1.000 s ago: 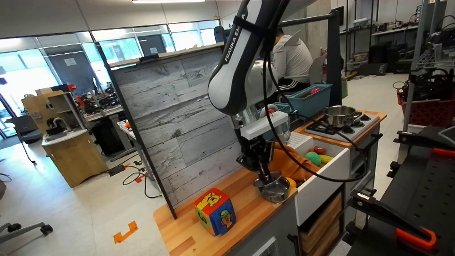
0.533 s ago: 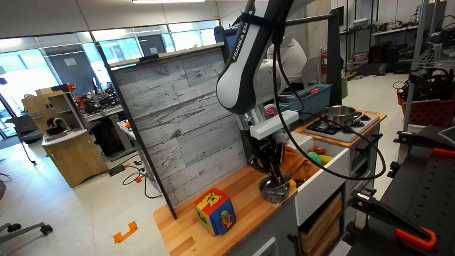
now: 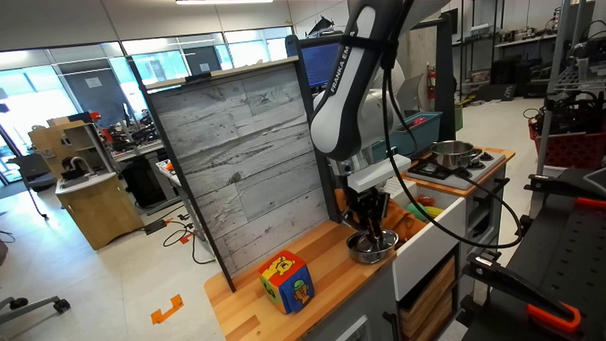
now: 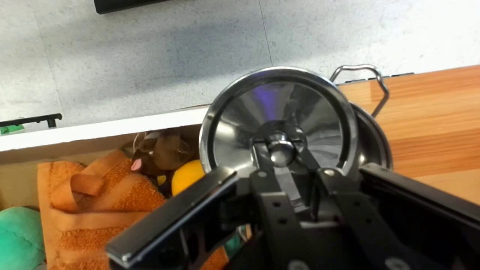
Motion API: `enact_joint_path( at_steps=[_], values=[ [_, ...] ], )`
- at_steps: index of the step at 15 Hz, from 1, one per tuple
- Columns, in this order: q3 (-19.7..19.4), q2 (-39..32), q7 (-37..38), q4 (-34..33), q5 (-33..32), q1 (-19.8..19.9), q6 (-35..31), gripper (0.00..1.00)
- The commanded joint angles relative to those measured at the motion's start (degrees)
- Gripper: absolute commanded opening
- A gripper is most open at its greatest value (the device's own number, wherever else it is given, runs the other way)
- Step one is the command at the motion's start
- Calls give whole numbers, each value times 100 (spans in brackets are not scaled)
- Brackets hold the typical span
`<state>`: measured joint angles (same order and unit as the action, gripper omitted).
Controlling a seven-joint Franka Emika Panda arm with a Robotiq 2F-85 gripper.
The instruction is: Pick up the lid from the countertop and put it on the silver pot.
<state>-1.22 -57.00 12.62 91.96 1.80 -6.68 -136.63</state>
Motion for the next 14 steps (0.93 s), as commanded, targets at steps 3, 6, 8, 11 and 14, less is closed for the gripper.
enact_joint_path(
  at_steps=[3,6,8,11,14],
  values=[
    [28,21,9,208,25,-21,-523,5],
    [12,51,15,282,-14,-87,-729,5],
    [40,90,-16,382,-9,-108,-875,5],
    [74,126,-36,476,-4,-161,-1089,5],
    [127,150,-79,569,4,-200,-1381,5]
  ],
)
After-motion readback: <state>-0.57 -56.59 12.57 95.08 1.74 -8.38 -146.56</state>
